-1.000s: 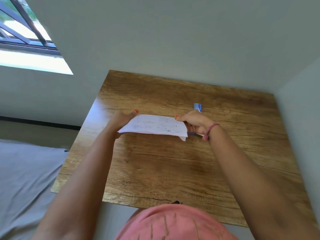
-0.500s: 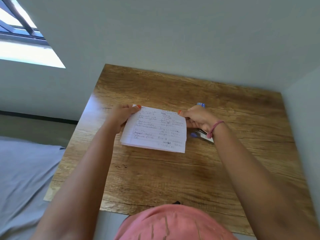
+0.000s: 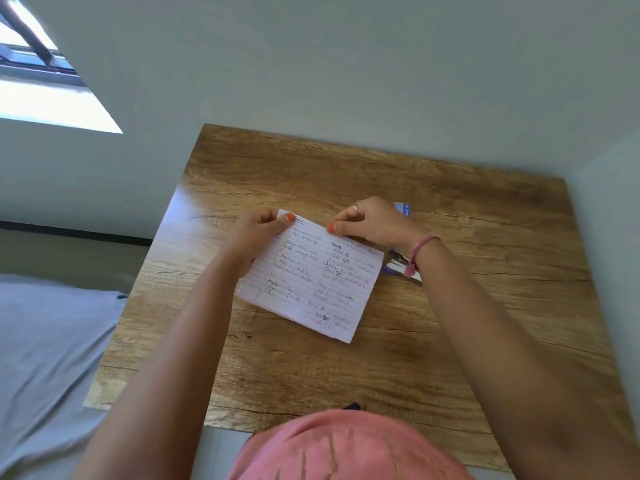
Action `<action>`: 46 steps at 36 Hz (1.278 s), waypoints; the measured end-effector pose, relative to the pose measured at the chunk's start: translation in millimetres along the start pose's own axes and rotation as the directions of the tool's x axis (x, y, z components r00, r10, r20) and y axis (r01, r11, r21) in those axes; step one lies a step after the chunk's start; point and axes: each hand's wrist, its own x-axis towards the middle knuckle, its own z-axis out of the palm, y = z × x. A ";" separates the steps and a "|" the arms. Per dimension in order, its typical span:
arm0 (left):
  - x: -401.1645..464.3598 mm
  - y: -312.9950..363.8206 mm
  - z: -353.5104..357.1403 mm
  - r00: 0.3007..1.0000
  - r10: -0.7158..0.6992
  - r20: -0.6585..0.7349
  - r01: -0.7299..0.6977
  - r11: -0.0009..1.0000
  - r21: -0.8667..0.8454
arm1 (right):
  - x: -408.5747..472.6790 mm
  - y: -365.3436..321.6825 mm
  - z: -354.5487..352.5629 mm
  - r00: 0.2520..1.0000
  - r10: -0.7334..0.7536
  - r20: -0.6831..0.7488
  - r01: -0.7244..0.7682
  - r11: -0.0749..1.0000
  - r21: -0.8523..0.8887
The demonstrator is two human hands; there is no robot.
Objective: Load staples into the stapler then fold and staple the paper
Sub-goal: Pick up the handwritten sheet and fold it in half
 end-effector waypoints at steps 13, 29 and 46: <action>-3.7 2.1 9.3 0.989 0.116 0.089 -0.111 0.992 -0.061 | 8.8 -7.6 10.1 0.997 0.054 0.047 -0.064 0.962 0.266; -1.1 3.2 10.5 0.988 0.133 0.074 -0.139 0.987 0.076 | 7.9 -8.4 15.0 0.989 0.151 -0.010 -0.142 0.948 0.285; -3.6 0.3 10.9 0.988 0.148 0.040 -0.151 0.985 0.083 | 9.1 -7.5 24.1 0.994 0.088 -0.062 -0.078 0.985 0.152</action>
